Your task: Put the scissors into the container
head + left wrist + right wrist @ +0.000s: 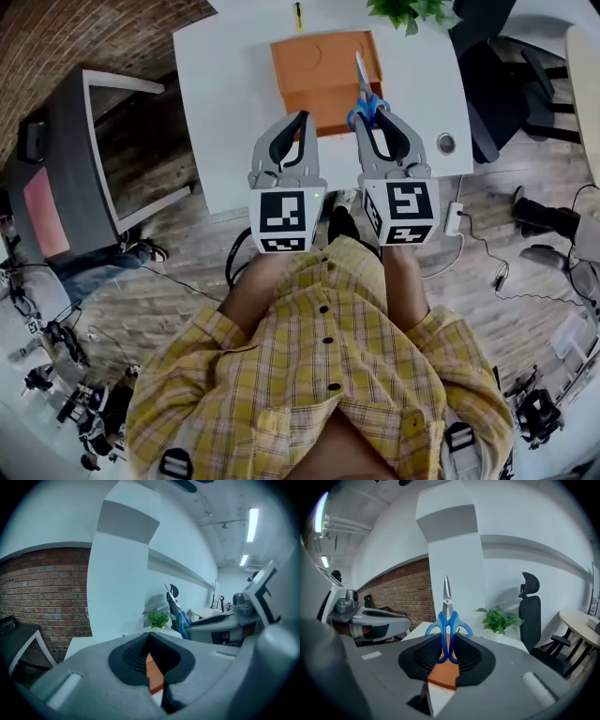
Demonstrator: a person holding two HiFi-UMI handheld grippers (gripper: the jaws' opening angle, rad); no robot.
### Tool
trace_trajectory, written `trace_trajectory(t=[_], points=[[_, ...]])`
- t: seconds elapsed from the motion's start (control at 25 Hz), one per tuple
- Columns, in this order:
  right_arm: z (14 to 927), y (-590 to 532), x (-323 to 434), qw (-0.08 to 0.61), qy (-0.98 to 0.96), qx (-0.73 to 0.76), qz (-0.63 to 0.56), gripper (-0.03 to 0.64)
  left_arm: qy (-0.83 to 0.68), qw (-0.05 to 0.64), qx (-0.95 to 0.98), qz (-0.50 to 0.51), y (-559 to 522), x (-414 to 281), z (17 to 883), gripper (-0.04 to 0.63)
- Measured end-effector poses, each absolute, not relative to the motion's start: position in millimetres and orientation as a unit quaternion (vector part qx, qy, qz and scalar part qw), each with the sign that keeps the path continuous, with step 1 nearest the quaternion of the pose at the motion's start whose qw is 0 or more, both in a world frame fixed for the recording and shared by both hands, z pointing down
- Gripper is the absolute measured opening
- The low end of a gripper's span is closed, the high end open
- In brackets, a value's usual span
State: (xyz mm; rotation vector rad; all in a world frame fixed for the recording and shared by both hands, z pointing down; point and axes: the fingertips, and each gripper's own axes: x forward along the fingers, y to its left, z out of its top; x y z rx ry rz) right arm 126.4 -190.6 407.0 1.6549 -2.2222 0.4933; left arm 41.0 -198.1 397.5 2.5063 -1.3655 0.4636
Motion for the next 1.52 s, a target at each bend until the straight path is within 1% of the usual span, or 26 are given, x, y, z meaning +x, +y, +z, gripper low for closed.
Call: trace_trajectory(t=[0.56, 0.76, 0.96, 1.16, 1.32, 1.52], points=[[466, -201, 126, 0.261, -0.789, 0.52, 0.196, 0.089, -0.485, 0.142, 0.845, 0.178, -205, 37, 424, 0.0], [482, -203, 123, 0.312, -0.801, 0.477, 0.182, 0.089, -0.489, 0.148, 0.84, 0.183, -208, 37, 431, 0.0], [508, -202, 119, 0.38, -0.804, 0.427, 0.165, 0.089, -0.498, 0.153, 0.832, 0.19, -211, 33, 441, 0.0], [511, -209, 115, 0.407, -0.811, 0.398, 0.137, 0.089, -0.502, 0.153, 0.829, 0.194, -214, 31, 442, 0.0], [520, -214, 113, 0.443, -0.813, 0.364, 0.096, 0.089, -0.507, 0.151, 0.825, 0.197, -215, 26, 444, 0.0], [541, -217, 116, 0.486, -0.807, 0.328, 0.072, 0.089, -0.509, 0.154, 0.823, 0.199, -219, 26, 448, 0.0]])
